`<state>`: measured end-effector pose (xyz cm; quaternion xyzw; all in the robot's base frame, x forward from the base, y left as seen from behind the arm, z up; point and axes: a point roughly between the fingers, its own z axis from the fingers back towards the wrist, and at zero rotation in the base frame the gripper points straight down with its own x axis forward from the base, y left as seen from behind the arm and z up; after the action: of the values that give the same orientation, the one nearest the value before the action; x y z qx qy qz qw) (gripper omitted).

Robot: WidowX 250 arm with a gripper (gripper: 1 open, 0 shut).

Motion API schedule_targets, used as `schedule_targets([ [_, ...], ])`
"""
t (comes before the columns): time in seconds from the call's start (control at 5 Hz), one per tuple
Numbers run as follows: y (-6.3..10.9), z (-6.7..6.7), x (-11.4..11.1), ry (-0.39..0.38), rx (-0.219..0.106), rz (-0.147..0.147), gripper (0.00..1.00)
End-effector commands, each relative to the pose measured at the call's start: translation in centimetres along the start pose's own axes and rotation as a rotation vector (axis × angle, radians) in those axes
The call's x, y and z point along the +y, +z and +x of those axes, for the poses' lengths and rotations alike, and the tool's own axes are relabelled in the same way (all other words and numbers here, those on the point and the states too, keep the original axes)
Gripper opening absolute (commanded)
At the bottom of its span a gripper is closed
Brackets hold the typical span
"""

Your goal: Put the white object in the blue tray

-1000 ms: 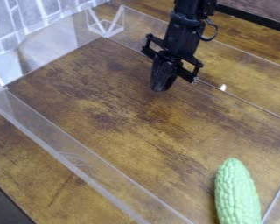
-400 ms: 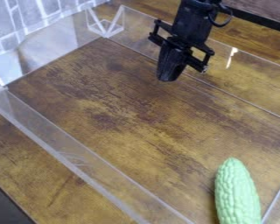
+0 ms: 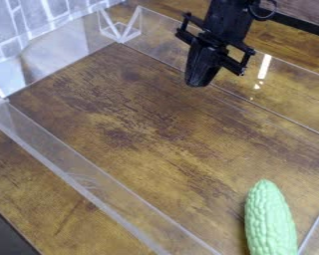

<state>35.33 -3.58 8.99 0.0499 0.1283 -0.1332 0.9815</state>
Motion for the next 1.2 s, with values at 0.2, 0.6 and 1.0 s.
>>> schedule_targets([
  [0.2,5.3,-2.4,-2.3,0.057,-0.101,0.014,0.00],
  [0.6,5.3,-3.8,-4.7,0.124,-0.082,0.005,0.00],
  [1.0,4.4,-5.2,-7.7,0.119,-0.063,-0.003,0.00],
])
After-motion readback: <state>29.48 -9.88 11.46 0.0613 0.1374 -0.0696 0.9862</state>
